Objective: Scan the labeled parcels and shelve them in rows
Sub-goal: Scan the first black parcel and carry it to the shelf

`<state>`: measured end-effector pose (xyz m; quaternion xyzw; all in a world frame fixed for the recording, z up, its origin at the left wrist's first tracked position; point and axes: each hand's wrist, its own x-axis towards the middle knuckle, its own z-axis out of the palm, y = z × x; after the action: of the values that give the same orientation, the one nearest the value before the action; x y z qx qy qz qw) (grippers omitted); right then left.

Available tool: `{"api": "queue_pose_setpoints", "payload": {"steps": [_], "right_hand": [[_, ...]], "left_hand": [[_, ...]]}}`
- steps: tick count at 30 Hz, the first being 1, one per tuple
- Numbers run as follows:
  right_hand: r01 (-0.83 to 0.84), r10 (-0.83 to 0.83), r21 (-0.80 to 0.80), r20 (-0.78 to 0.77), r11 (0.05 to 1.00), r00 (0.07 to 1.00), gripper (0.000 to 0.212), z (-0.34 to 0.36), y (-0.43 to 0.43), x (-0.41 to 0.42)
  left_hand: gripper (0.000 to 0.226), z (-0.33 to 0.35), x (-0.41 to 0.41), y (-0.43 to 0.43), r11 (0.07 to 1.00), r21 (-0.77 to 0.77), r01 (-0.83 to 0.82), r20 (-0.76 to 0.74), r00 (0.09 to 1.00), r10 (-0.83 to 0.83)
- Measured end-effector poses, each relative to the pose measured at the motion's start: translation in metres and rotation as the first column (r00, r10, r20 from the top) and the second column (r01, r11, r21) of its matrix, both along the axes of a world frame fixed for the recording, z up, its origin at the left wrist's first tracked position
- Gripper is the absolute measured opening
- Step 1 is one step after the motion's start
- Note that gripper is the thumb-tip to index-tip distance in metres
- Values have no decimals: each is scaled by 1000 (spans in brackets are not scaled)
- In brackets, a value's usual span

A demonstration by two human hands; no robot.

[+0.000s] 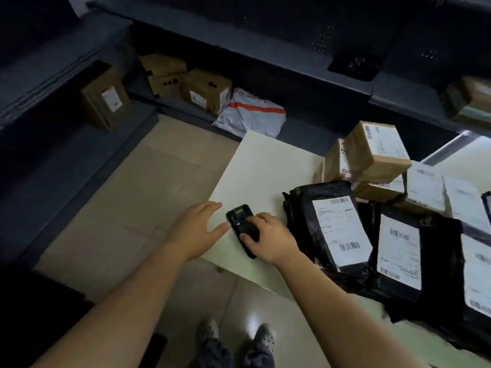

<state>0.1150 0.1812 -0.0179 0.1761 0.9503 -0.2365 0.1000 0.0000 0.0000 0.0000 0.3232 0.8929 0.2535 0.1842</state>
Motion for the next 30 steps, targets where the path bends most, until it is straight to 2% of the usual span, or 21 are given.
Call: {"api": "queue_pose_setpoints", "payload": {"steps": [5,9,15,19,26,30], "right_hand": [[35,-36,17,33,999,999,64,-37,-1,-10],[67,-71,40,89,997,994,71,-65,-6,-16],[106,-116,105,92,989,989,70,-84,-14,-22],[106,-119,113,113,988,986,68,-84,-14,-25],[182,-188,59,122,982,975,67,-69,-16,-26],[232,-234,33,75,972,969,67,-45,-16,-22]], "left_hand": [[86,-38,1,0,994,-105,0,90,996,10],[89,-56,2,-5,993,-118,-16,117,993,30],[92,-60,-9,-10,989,-137,-57,158,984,78],[80,-58,-16,-9,990,-133,-49,157,985,69],[76,-48,-20,-6,994,-106,-30,149,988,46],[64,-34,-28,0,995,-14,-95,132,987,97]]}}
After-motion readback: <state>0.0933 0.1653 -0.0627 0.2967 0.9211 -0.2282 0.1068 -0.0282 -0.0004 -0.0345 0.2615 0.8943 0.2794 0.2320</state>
